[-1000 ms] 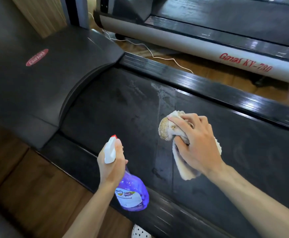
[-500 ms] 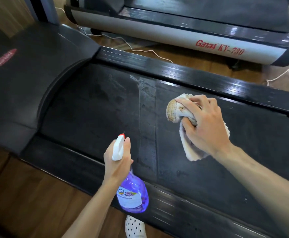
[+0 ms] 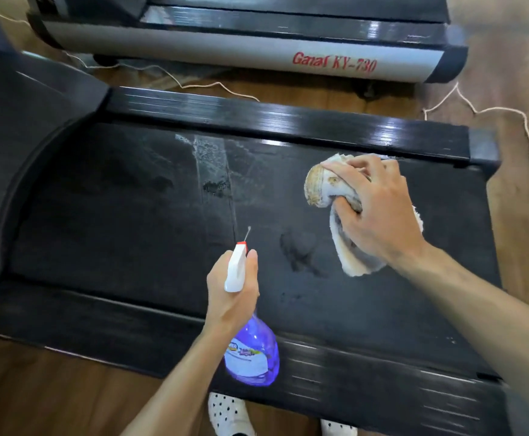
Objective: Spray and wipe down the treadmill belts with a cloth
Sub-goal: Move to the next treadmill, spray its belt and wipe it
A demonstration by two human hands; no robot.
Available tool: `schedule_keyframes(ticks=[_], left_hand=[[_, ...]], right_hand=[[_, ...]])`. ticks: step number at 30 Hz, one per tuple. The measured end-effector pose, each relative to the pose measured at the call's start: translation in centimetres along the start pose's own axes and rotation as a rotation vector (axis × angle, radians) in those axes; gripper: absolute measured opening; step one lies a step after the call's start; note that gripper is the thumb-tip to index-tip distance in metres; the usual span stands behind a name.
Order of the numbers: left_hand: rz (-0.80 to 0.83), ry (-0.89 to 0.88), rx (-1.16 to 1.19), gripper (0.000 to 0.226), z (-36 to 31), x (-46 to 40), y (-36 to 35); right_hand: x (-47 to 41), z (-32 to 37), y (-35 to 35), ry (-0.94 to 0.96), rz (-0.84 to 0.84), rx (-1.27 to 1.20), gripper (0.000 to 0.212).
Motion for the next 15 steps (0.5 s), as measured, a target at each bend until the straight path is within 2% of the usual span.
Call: schedule_keyframes(ticks=[8,15], left_hand=[[0.193,-0.103,-0.067,0.044,-1.6,1.3,-7.6],[0.369,-0.081,-0.029,0.044,-2.6,4.5,-15.2]], right_hand=[[1.2,-6.7,3.9,-0.094,-0.054,0.01,0.053],[3.4,-13.6,7.4,-0.205,-0.118,0.033,0.05]])
Point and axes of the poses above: each hand's wrist, its own x-axis away from the middle knuckle, its own y-axis out of the back of the hand, z = x × y, the point moved 5 cm from there along -x, towards the middle knuckle, and after that the axes turned 13 degrees about -y, right-handed, at the moved point
